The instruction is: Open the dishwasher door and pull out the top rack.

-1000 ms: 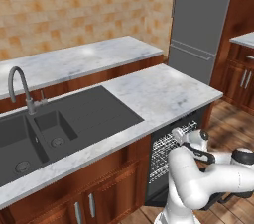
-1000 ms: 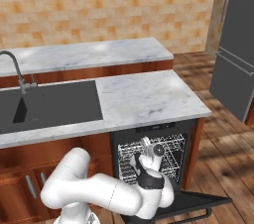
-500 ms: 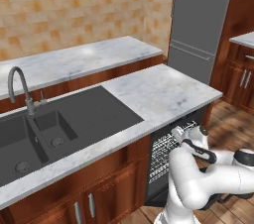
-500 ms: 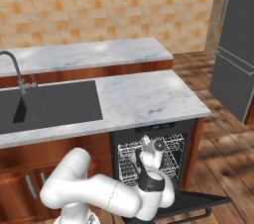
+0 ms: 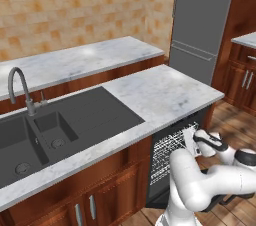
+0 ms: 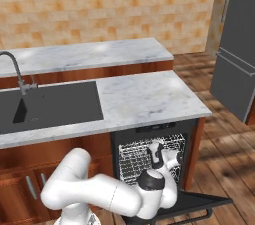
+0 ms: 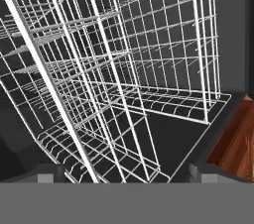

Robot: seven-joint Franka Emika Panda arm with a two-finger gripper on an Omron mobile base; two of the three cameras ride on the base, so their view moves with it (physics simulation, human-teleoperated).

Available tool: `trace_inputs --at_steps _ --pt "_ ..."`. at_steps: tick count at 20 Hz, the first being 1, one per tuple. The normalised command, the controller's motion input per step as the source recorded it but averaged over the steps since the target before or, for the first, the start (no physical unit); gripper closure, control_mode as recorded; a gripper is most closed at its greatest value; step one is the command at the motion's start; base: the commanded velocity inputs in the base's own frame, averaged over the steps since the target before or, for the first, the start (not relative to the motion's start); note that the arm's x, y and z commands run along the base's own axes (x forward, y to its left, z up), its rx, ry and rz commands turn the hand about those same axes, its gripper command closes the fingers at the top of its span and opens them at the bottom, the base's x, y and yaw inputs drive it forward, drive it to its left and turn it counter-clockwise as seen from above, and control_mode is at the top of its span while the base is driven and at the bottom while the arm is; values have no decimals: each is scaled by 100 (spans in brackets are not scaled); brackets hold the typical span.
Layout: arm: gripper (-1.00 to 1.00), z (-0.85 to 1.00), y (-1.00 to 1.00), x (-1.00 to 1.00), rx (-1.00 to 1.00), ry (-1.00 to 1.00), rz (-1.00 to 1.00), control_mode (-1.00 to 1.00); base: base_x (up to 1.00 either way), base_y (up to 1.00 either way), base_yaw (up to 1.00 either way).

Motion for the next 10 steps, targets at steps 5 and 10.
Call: trace_inputs --at_steps 5,10 --pt "-100 -28 -19 8 39 0 -3 -100 0 0 0" --pt "-100 -28 0 27 31 1 -2 -100 0 0 0"
